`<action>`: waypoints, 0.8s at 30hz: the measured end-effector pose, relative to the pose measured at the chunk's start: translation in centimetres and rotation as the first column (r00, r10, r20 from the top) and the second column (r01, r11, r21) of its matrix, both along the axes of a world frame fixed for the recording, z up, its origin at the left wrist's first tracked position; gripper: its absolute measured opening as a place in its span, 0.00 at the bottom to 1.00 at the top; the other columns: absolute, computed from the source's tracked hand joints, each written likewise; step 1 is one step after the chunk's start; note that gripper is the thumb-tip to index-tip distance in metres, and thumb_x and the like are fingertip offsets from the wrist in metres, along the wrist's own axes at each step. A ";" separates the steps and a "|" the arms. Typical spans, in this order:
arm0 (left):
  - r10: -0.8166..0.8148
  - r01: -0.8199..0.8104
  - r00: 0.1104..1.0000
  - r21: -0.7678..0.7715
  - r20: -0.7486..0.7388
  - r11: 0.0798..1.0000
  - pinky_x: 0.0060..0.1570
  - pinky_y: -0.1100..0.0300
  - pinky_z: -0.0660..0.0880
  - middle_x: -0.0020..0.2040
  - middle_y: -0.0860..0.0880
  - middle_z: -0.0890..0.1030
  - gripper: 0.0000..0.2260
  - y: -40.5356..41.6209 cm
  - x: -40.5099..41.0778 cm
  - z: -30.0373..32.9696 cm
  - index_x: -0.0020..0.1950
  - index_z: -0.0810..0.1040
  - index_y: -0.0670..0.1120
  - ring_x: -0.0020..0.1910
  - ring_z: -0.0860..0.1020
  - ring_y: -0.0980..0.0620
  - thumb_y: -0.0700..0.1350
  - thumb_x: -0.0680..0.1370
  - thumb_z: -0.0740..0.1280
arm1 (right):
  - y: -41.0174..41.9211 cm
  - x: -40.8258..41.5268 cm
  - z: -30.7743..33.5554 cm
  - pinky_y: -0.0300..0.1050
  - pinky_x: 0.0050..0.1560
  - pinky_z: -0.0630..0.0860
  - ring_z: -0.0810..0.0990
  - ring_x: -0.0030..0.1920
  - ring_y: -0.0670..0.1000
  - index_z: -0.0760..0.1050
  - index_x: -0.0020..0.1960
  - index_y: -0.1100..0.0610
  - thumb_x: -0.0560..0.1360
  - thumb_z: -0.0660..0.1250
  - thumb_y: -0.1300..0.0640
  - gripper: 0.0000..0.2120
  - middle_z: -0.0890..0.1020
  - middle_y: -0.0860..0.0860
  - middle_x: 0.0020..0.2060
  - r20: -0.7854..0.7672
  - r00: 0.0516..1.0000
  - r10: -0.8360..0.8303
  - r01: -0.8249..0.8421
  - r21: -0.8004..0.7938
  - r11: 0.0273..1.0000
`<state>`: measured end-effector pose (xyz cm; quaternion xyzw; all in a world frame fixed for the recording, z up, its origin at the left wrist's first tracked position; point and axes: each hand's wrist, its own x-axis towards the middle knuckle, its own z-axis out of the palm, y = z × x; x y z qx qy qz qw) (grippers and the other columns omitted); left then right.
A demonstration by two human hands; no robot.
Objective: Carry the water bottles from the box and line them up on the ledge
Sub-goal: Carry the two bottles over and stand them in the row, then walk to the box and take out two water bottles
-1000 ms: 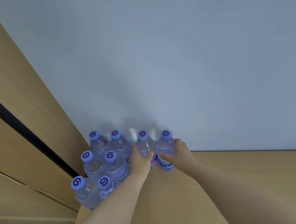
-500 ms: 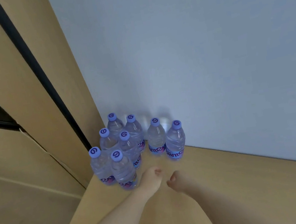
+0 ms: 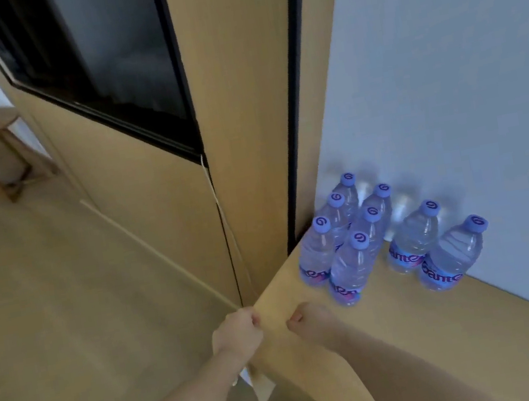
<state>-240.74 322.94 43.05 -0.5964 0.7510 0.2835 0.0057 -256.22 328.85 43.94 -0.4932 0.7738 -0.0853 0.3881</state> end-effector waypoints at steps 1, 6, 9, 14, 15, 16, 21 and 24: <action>0.026 -0.026 1.000 0.006 0.010 1.000 0.47 0.60 0.72 0.52 0.53 0.82 0.13 -1.0 2.2 0.2 0.51 0.79 0.55 0.52 0.79 0.48 0.42 0.74 0.59 | -1.3 1.7 0.3 0.45 0.58 0.72 0.77 0.58 0.55 0.77 0.58 0.64 0.80 0.60 0.52 0.17 0.80 0.57 0.57 -0.007 0.999 0.032 -0.033 -0.009 0.999; 0.142 -0.141 0.986 -0.012 0.093 0.990 0.52 0.59 0.73 0.55 0.49 0.82 0.13 -6.9 13.7 1.1 0.53 0.80 0.54 0.56 0.80 0.46 0.43 0.74 0.60 | -8.8 11.0 2.0 0.46 0.53 0.75 0.80 0.55 0.57 0.78 0.56 0.65 0.81 0.59 0.53 0.17 0.81 0.58 0.53 -0.007 0.979 0.204 -0.204 -0.009 0.979; 0.211 -0.208 0.966 -0.039 0.151 0.977 0.51 0.56 0.76 0.53 0.46 0.83 0.12 -10.2 20.7 2.2 0.52 0.81 0.49 0.54 0.81 0.45 0.45 0.77 0.59 | -13.5 17.1 3.0 0.45 0.42 0.72 0.79 0.42 0.54 0.77 0.44 0.60 0.81 0.59 0.52 0.14 0.77 0.54 0.39 -0.025 0.949 0.315 -0.316 -0.028 0.948; 0.371 -0.361 0.919 -0.096 0.130 0.928 0.55 0.56 0.74 0.59 0.47 0.81 0.15 -13.8 31.8 4.1 0.59 0.79 0.51 0.59 0.79 0.46 0.45 0.76 0.59 | -20.3 27.2 4.2 0.52 0.57 0.76 0.79 0.54 0.57 0.77 0.58 0.59 0.81 0.60 0.47 0.17 0.81 0.57 0.54 -0.055 0.888 0.456 -0.459 -0.040 0.888; 0.404 -0.394 0.907 -0.097 0.120 0.914 0.56 0.56 0.74 0.60 0.48 0.80 0.15 -14.4 33.7 4.4 0.59 0.79 0.52 0.59 0.78 0.46 0.45 0.76 0.59 | -21.5 29.2 4.4 0.52 0.59 0.76 0.79 0.57 0.57 0.76 0.61 0.59 0.81 0.60 0.46 0.18 0.80 0.56 0.57 -0.072 0.873 0.482 -0.485 -0.029 0.874; 0.438 -0.430 0.892 -0.088 0.113 0.899 0.56 0.57 0.73 0.60 0.49 0.80 0.15 -15.1 35.6 4.6 0.59 0.78 0.53 0.59 0.78 0.47 0.44 0.76 0.59 | -22.7 31.0 4.6 0.51 0.59 0.75 0.78 0.59 0.57 0.76 0.62 0.58 0.81 0.60 0.46 0.18 0.80 0.56 0.58 -0.093 0.854 0.511 -0.515 -0.022 0.857; 0.587 -0.586 0.801 -0.045 0.117 0.809 0.54 0.57 0.71 0.60 0.50 0.80 0.17 -18.8 43.1 4.4 0.60 0.76 0.55 0.58 0.78 0.47 0.43 0.75 0.57 | -29.1 39.4 4.1 0.45 0.54 0.72 0.77 0.61 0.57 0.74 0.62 0.57 0.81 0.60 0.46 0.18 0.79 0.56 0.60 -0.184 0.754 0.631 -0.640 0.013 0.768; 0.632 -0.636 0.757 -0.037 0.167 0.771 0.49 0.59 0.69 0.57 0.50 0.80 0.16 -22.3 47.3 3.6 0.59 0.76 0.54 0.56 0.79 0.47 0.43 0.75 0.57 | -33.9 44.1 3.6 0.43 0.50 0.70 0.78 0.60 0.57 0.75 0.62 0.59 0.81 0.60 0.47 0.17 0.79 0.57 0.60 -0.237 0.699 0.675 -0.687 0.040 0.726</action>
